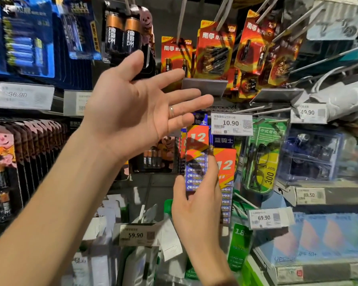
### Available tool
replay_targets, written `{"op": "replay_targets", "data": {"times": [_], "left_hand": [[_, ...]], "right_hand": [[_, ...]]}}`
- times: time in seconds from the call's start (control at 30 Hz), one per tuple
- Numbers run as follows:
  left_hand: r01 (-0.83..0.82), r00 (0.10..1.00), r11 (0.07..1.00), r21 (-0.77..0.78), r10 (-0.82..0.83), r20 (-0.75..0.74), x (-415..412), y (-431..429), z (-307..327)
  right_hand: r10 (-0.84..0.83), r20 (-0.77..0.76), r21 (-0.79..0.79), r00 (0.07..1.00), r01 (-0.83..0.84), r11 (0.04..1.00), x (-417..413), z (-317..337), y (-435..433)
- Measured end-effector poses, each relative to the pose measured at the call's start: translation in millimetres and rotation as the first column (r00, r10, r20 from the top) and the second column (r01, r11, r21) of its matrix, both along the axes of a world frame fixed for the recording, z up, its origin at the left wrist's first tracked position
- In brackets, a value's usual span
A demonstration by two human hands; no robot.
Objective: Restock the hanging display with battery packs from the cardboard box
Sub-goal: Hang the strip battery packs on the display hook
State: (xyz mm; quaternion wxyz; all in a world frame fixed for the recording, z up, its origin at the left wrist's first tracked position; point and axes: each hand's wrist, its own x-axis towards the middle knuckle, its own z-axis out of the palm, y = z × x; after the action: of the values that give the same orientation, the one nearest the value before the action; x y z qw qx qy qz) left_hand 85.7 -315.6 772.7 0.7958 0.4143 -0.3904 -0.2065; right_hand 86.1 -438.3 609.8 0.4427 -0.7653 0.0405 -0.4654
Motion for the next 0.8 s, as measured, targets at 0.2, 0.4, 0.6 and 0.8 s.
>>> {"op": "replay_targets", "data": {"times": [0.2,0.4,0.6,0.8], "left_hand": [[-0.051,0.998,0.997,0.061,0.05,0.028,2.8,2.7,3.8],[-0.11,0.993,0.99,0.085,0.106,0.055,1.2,4.2,-2.2],[-0.186,0.978,0.977,0.109,0.173,0.118,-3.4,1.4,-29.1],[-0.324,0.925,0.912,0.252,0.25,0.285,-0.9,-7.3,-75.8]], "right_hand": [[0.011,-0.053,-0.014,0.999,-0.012,1.0,7.5,2.9,-2.5],[-0.011,-0.077,-0.033,0.997,0.008,0.999,22.4,-1.4,-2.1],[-0.063,-0.095,-0.01,0.993,0.063,0.998,26.6,-17.4,-0.7],[-0.027,-0.1,-0.001,0.995,0.027,1.0,11.1,-45.0,-1.0]]}}
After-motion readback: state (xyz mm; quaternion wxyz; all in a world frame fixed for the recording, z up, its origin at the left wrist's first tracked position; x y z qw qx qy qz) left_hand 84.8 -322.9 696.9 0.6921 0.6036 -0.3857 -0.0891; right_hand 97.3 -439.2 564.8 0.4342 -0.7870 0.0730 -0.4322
